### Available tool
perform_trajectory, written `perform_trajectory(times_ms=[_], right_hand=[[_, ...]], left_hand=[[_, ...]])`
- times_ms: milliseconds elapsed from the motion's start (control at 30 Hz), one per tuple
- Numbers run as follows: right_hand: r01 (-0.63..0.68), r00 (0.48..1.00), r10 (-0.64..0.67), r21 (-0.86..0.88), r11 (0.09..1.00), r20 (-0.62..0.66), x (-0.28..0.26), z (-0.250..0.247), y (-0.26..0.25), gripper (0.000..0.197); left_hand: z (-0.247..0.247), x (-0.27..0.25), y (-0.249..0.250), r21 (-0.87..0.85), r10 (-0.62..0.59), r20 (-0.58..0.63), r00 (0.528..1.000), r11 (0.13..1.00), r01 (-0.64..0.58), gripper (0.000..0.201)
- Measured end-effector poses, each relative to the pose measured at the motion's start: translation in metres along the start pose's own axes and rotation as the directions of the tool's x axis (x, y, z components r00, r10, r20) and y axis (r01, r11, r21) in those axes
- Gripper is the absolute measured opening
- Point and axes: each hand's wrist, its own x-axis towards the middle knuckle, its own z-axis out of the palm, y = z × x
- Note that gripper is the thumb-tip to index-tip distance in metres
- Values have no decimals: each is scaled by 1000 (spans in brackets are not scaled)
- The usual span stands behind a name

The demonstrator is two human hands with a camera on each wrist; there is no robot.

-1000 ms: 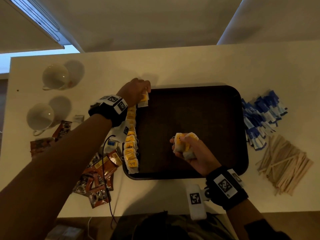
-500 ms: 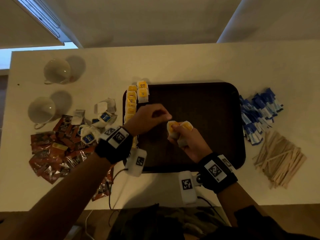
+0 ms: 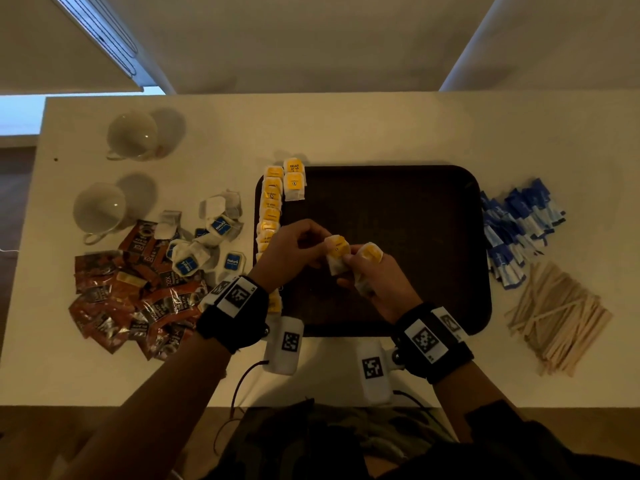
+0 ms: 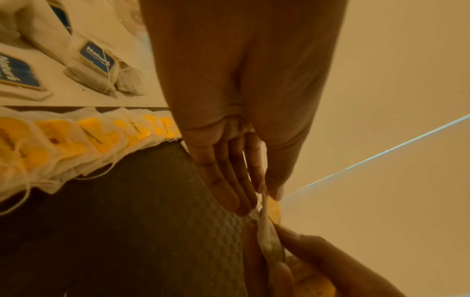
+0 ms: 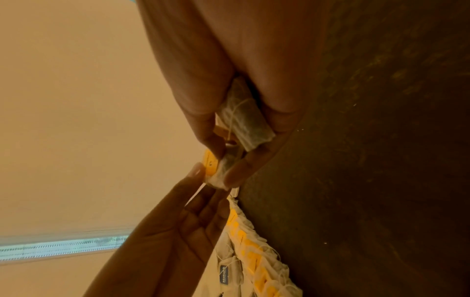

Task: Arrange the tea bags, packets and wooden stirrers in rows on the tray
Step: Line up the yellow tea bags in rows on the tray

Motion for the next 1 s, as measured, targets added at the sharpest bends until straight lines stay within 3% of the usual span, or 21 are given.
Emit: perform_trajectory(times_ms=[133,267,467,700,900,1000], right_hand=[[9,1000,-9,-16,1000,-5,1,2,3,18],[-1,1000,1,-3,1000,-10,2,0,4,23],[-37,999,38,46,998,-35,5,-7,8,18],[-73,996,76,85,994,-39,10,-13,5,18],[-76,997,78,68,995,-27,13,-14,4,18],[-81,996,83,66,995,-30,14,-14,3,18]], left_hand=[[0,-1,3,52,34,-9,999,998,-33,15],[-19,12,1,172,2,-122,993,985,19,11],[-56,53,-8,494,28,-297,955,860,128,19],[-67,81,-7,533,-56,-76,996,841,88,23],[-67,93,-17,609,-28,-171,985,783,128,16],[-64,95,-19,577,-22,-226,974,802,152,11]])
